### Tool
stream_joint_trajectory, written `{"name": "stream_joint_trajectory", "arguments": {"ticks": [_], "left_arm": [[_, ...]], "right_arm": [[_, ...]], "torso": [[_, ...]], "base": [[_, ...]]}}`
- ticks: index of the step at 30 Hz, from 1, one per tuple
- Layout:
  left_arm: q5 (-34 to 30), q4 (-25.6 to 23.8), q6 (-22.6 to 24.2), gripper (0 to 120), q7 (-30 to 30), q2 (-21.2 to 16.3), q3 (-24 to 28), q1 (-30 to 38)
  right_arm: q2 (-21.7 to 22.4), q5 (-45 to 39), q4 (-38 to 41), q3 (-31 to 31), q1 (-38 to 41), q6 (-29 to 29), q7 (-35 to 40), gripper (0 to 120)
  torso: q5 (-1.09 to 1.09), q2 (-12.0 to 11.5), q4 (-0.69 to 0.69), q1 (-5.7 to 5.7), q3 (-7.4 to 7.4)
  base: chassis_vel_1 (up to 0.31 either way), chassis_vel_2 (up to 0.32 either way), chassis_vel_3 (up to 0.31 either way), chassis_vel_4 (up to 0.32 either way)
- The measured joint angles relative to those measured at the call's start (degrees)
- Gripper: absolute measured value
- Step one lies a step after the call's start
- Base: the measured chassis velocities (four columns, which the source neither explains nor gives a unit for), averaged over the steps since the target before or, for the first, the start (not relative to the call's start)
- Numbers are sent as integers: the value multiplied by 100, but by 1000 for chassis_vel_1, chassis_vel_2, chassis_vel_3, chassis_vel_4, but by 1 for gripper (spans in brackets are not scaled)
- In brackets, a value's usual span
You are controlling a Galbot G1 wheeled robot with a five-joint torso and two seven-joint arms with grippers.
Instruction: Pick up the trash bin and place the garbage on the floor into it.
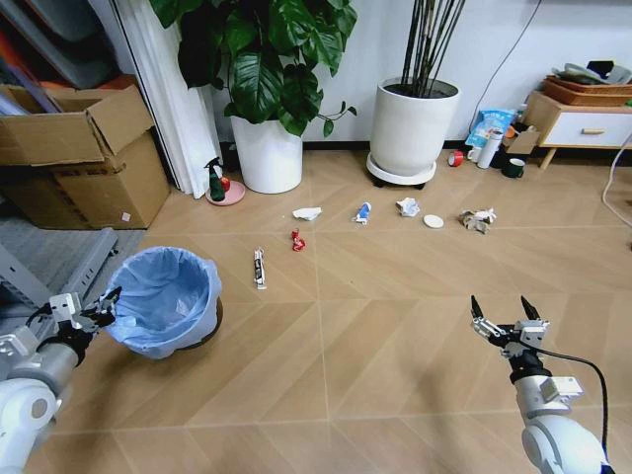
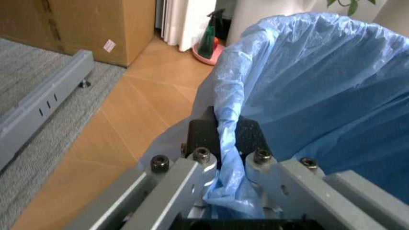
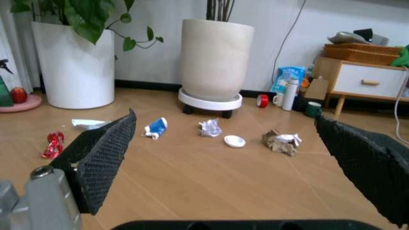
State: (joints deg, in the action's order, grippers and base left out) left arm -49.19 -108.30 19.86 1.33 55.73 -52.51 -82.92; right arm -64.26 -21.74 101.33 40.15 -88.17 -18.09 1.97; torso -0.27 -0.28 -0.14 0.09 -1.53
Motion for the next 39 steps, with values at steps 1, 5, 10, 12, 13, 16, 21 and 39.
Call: {"name": "stream_joint_trajectory", "arguments": {"ticks": [1, 5, 10, 12, 13, 16, 21, 39], "left_arm": [[1, 0, 0, 0, 0, -3, 1, 0], [1, -1, 0, 0, -1, -19, 1, 3], [0, -19, 0, 0, -4, -20, 1, 4], [-1, -24, 2, 0, -6, -18, 3, 2], [-1, -28, 3, 0, -7, -16, 7, 0], [0, -36, 6, 0, -8, -15, 14, -1], [0, -39, 9, 0, -13, -18, 15, -1], [0, -31, 13, 0, -16, -19, 16, 11]], "right_arm": [[-1, 0, 1, 0, 0, 0, 0, 100], [-1, -1, 12, 0, -2, 0, 0, 100], [-1, -19, 25, 1, -7, 0, 1, 100], [-1, -27, 30, 0, -10, 0, 1, 100], [-1, -30, 36, 0, -11, 0, 1, 100], [-2, -37, 39, 0, -17, 0, 1, 100], [-7, -55, 39, 0, -15, 0, -2, 100], [-2, -76, 32, -13, 8, 0, -7, 100]], "torso": [[-1, 0, 0, 0, 0], [0, 0, 0, 0, 0], [0, 0, -1, 0, 0], [0, 0, 0, 0, 0], [-1, 0, 0, 0, 0], [0, 0, -1, 0, 0], [-1, 0, 0, 0, 0], [3, 0, -1, -1, 0]], "base": [[-7, 224, 30, -242], [-24, 225, 33, -225], [-48, 233, 43, -238], [-44, 244, 69, -247], [-33, 244, 51, -232], [-51, 242, 56, -248], [-72, 251, 71, -240], [-165, 221, 166, -225]]}}
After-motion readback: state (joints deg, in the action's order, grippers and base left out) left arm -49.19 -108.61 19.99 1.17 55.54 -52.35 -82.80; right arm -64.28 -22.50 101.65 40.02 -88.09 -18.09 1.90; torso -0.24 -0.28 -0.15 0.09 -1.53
